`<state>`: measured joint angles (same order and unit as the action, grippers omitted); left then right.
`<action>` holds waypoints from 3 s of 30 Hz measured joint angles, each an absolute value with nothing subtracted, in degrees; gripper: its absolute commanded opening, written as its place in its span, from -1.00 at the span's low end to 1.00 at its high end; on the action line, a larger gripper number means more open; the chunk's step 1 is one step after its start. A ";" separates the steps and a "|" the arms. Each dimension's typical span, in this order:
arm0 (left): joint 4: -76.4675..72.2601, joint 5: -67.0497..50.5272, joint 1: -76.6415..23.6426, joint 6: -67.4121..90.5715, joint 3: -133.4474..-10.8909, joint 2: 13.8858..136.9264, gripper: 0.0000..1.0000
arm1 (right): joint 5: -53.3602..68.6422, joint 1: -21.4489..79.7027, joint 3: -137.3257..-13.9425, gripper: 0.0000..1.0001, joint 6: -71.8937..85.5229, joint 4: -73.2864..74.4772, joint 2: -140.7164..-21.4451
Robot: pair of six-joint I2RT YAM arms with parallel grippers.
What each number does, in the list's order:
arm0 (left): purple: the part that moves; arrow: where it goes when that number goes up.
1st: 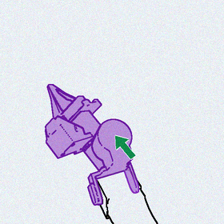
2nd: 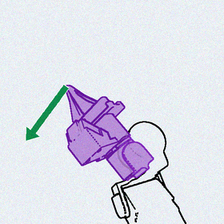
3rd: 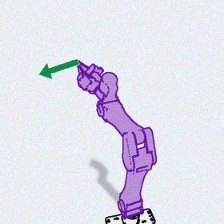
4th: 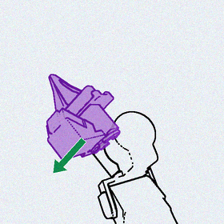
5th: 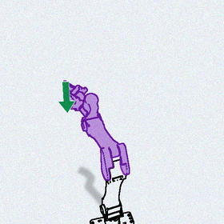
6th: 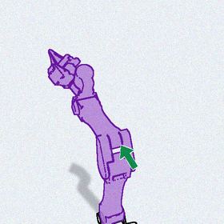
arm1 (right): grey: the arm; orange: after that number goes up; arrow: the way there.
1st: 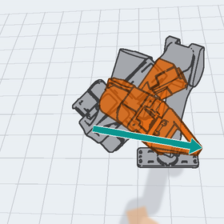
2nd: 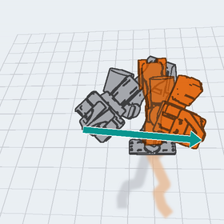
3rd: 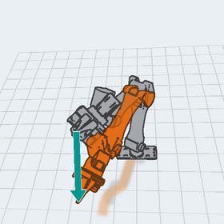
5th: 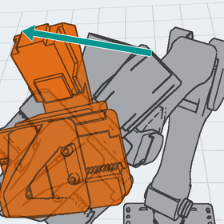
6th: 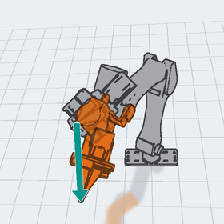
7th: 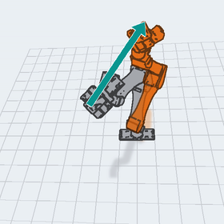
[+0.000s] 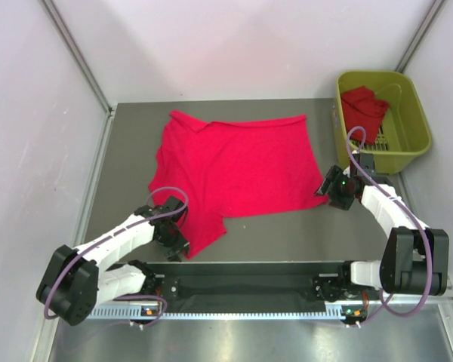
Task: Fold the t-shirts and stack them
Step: Flatten the tshirt out
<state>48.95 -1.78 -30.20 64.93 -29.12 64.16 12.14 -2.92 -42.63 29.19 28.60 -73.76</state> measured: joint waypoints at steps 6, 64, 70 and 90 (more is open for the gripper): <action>46.96 -2.37 -30.22 64.79 -29.28 64.77 -0.72 | 12.14 -2.92 -42.63 0.30 29.17 28.56 -73.28; 48.29 6.76 -30.52 50.19 -48.77 64.01 -1.00 | 17.02 -10.46 -15.81 -0.08 63.70 -12.25 -68.95; 48.64 7.31 -30.52 49.74 -49.12 63.22 -1.00 | 18.11 -12.88 -15.33 -0.32 65.21 -15.25 -69.56; 49.60 10.13 -30.52 47.97 -51.48 62.63 -1.00 | 21.21 -13.74 -14.76 -1.00 58.83 -15.49 -71.09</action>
<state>49.60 10.13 -30.52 47.97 -51.48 62.63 21.21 -13.74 -14.76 58.83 -15.49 -71.09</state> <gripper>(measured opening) 0.011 0.009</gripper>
